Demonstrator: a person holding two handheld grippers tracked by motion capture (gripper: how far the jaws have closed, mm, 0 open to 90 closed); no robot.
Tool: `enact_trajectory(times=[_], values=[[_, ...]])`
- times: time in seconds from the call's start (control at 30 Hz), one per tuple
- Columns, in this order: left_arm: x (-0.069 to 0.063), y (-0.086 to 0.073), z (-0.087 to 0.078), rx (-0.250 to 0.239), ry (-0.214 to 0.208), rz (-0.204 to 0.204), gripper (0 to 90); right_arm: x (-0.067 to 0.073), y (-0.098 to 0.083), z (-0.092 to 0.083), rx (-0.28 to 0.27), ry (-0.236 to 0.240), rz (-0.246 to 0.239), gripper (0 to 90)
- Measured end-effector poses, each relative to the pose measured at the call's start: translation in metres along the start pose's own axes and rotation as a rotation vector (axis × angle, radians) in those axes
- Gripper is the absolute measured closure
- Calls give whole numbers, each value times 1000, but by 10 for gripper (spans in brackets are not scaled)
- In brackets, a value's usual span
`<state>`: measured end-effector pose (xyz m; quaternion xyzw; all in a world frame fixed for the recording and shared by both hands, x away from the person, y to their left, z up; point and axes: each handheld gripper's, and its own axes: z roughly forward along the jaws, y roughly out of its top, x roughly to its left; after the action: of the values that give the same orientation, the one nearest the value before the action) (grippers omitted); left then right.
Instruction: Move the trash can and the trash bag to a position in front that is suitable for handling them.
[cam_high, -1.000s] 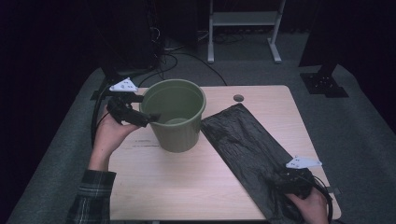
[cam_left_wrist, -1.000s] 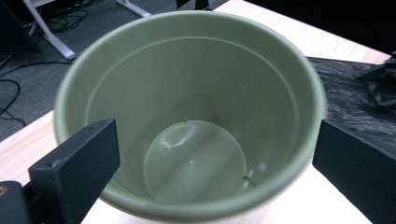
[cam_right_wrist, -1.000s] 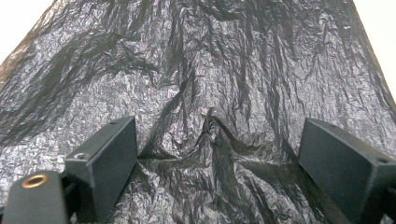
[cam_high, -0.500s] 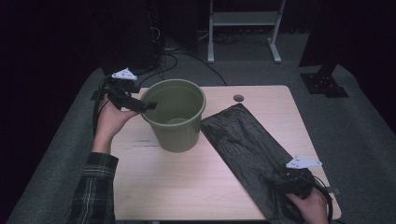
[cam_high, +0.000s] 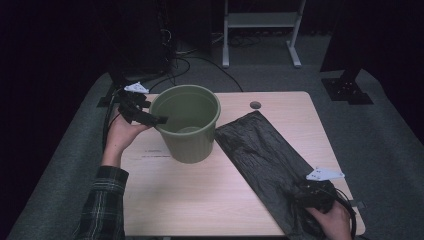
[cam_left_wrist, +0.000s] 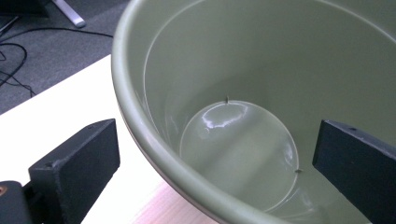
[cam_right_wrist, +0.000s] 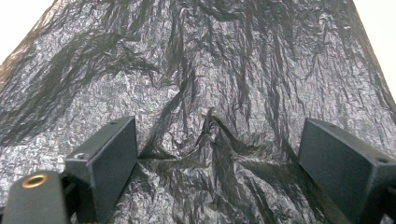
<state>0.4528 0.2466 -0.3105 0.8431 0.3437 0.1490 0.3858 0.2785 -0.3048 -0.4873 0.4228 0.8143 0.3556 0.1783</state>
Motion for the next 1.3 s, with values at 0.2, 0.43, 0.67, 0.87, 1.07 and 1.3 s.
enact_trajectory(times=[0.2,0.43,0.67,0.87,1.07,1.3], values=[[-2,-5,2,-6,-25,0,0,0,0,0,0,0,0,105],[-4,-6,3,-8,-51,-4,0,0,0,0,0,0,0,105],[-12,-7,2,4,-82,13,0,0,0,0,0,0,0,105],[-25,-8,0,18,-110,51,0,0,0,0,0,0,-1,105],[-38,-11,-1,5,-140,67,0,0,0,0,0,0,-1,105],[-55,-14,-2,-3,-170,87,0,0,0,0,0,0,0,105]])
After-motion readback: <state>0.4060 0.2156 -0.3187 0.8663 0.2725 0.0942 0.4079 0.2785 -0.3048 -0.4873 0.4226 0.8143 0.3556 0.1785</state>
